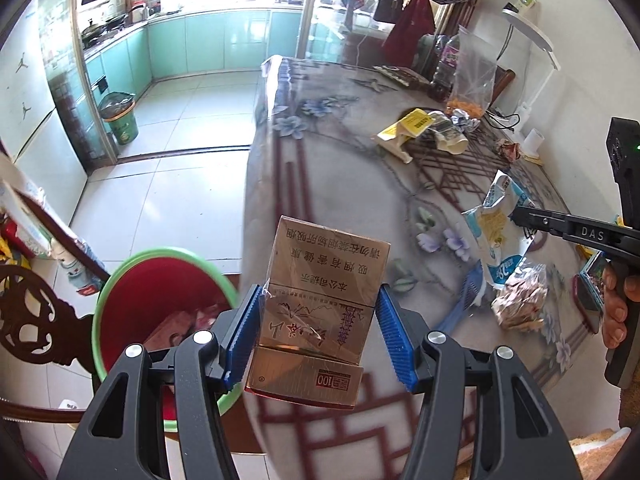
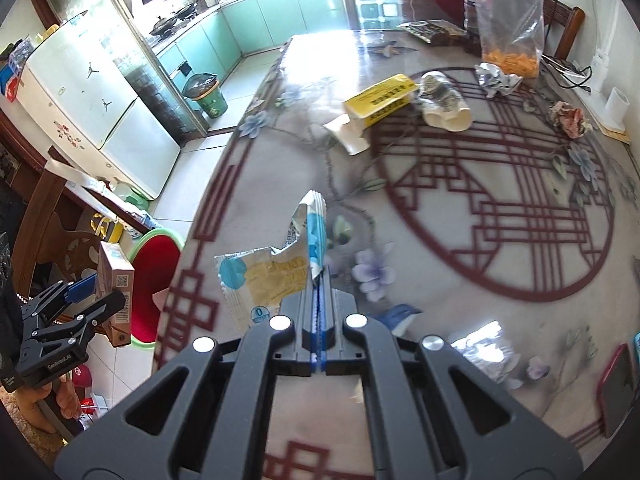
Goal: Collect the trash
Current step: 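Carry the box with the left tool while the right tool carries the snack bag to the bucket, then open the right tool then the left tool over the red bucket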
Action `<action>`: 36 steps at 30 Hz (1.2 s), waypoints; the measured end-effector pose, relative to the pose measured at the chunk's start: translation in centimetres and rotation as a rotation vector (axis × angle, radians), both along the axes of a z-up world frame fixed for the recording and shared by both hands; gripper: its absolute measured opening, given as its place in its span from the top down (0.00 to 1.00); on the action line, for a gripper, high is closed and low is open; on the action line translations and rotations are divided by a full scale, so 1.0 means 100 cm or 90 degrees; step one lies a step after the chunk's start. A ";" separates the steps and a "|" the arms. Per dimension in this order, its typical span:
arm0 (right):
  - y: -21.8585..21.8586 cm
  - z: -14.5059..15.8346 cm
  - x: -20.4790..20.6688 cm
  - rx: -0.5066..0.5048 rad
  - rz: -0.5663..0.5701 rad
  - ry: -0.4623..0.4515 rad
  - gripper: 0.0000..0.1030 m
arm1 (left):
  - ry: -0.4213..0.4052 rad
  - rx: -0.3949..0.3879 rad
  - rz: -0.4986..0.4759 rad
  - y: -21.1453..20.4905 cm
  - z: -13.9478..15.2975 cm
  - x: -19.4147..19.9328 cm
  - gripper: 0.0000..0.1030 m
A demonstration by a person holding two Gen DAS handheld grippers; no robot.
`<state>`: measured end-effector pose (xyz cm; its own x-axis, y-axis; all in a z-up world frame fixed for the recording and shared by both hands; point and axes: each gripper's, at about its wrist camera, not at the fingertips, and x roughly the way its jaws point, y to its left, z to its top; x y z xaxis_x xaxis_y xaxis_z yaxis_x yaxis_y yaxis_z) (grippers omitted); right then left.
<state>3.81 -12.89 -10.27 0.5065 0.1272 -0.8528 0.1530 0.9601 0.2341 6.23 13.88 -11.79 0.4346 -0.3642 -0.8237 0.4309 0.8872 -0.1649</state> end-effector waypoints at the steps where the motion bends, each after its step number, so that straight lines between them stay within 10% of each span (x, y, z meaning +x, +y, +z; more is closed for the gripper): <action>1: 0.005 0.000 0.000 0.000 0.003 0.000 0.99 | 0.001 0.000 0.003 0.005 -0.001 -0.001 0.47; 36: 0.160 0.003 0.052 0.011 0.195 0.002 0.99 | 0.044 0.023 0.174 0.141 -0.036 0.012 0.47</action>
